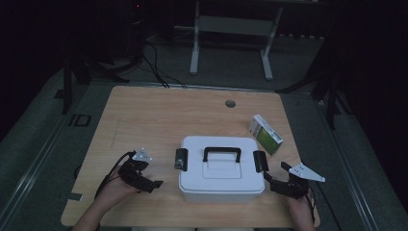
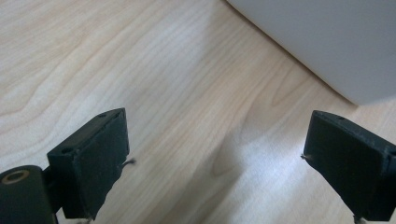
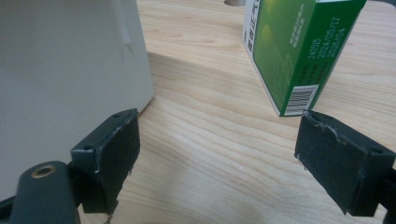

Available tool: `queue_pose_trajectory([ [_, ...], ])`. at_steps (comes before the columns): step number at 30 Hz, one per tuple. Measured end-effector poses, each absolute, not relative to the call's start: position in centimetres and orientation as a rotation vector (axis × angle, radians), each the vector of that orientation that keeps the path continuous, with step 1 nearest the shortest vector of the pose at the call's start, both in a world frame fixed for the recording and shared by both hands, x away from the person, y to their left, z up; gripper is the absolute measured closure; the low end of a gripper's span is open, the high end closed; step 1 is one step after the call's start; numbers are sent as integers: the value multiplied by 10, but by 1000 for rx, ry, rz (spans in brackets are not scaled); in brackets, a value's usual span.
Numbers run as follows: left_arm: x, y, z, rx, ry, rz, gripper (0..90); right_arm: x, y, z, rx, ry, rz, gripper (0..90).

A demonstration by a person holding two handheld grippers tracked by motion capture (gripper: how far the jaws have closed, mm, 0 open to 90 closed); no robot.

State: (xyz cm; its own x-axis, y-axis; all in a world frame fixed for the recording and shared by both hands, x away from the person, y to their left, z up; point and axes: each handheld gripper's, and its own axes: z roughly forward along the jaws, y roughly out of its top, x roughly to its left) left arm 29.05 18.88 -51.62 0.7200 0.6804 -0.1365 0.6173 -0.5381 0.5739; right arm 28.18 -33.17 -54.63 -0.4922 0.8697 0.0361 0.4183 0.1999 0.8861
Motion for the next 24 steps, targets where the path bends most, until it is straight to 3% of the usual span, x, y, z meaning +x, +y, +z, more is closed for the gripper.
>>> queue_pose_trajectory([
  [9,292,186,-509,2468,933,65,72,281,-331,-548,1202,2004,1234,138],
  [17,294,182,-501,2571,900,102,79,281,-332,-550,1216,2007,1229,138],
  [24,299,181,-485,2648,863,57,83,281,-330,-550,1218,2011,1234,137],
])
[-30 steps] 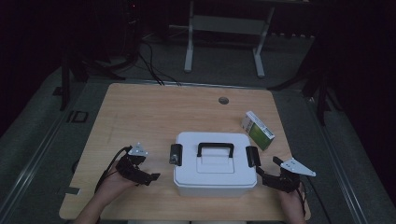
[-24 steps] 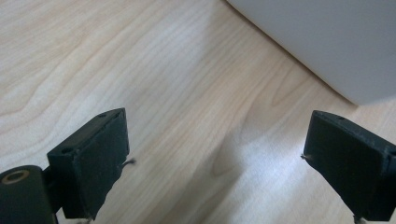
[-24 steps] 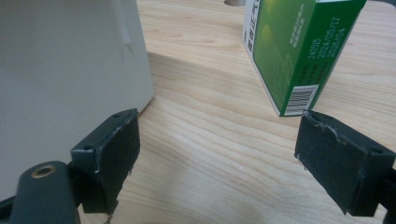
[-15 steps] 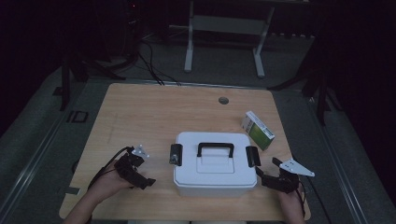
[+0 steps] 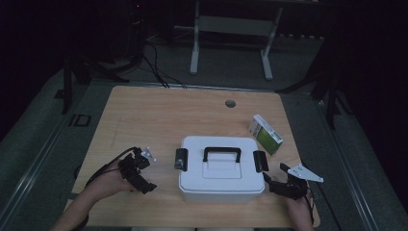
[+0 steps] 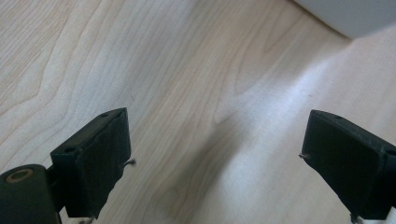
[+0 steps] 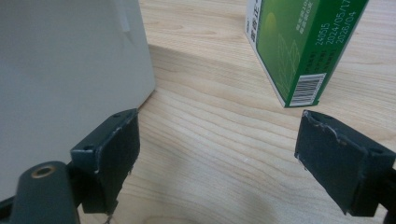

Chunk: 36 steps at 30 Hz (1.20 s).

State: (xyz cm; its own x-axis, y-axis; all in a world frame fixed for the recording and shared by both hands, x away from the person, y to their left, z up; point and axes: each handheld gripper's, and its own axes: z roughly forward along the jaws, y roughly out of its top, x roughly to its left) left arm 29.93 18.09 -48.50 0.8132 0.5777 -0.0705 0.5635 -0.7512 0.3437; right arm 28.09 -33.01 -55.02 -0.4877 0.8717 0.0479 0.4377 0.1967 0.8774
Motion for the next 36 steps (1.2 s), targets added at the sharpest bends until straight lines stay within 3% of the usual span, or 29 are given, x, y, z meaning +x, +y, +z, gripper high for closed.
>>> queue_pose_trajectory([
  [24,289,183,-432,2737,720,-25,108,281,-327,-549,1191,2046,1234,136],
  [36,291,163,-400,2801,644,-34,109,282,-330,-549,1207,2036,1258,133],
])
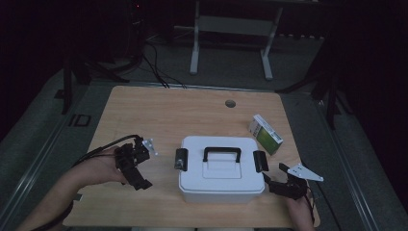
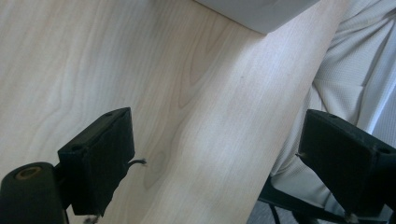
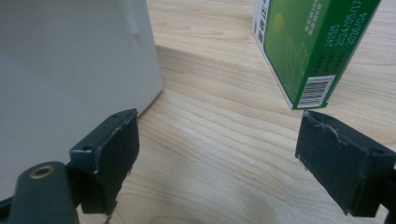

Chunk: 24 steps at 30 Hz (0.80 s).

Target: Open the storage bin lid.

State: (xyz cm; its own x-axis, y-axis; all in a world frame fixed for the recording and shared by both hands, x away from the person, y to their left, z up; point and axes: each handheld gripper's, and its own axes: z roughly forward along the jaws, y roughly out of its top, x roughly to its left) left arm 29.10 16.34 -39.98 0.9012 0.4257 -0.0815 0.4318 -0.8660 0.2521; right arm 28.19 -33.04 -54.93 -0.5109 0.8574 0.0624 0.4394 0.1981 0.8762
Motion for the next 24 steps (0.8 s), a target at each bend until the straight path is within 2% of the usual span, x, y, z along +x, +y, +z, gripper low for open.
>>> queue_pose_trajectory([
  [24,302,113,-358,2870,473,-10,122,281,-329,-549,1203,2048,1272,133],
])
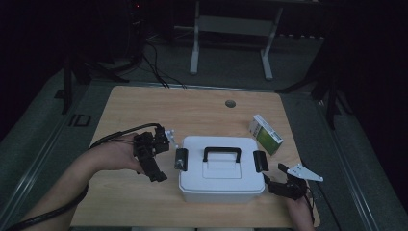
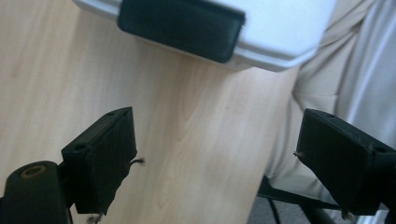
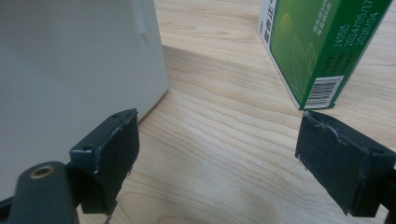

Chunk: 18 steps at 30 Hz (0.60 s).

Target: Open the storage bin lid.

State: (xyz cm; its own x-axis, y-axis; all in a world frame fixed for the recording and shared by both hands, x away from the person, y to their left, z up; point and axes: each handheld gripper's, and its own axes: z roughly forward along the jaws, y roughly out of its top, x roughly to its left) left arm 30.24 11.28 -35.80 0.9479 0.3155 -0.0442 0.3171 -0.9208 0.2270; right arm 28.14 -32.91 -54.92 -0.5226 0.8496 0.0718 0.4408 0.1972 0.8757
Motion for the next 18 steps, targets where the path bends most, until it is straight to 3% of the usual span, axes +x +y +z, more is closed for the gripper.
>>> queue_pose_trajectory([
  [18,318,69,-351,2879,361,-24,122,281,-328,-550,1198,2056,1277,133],
])
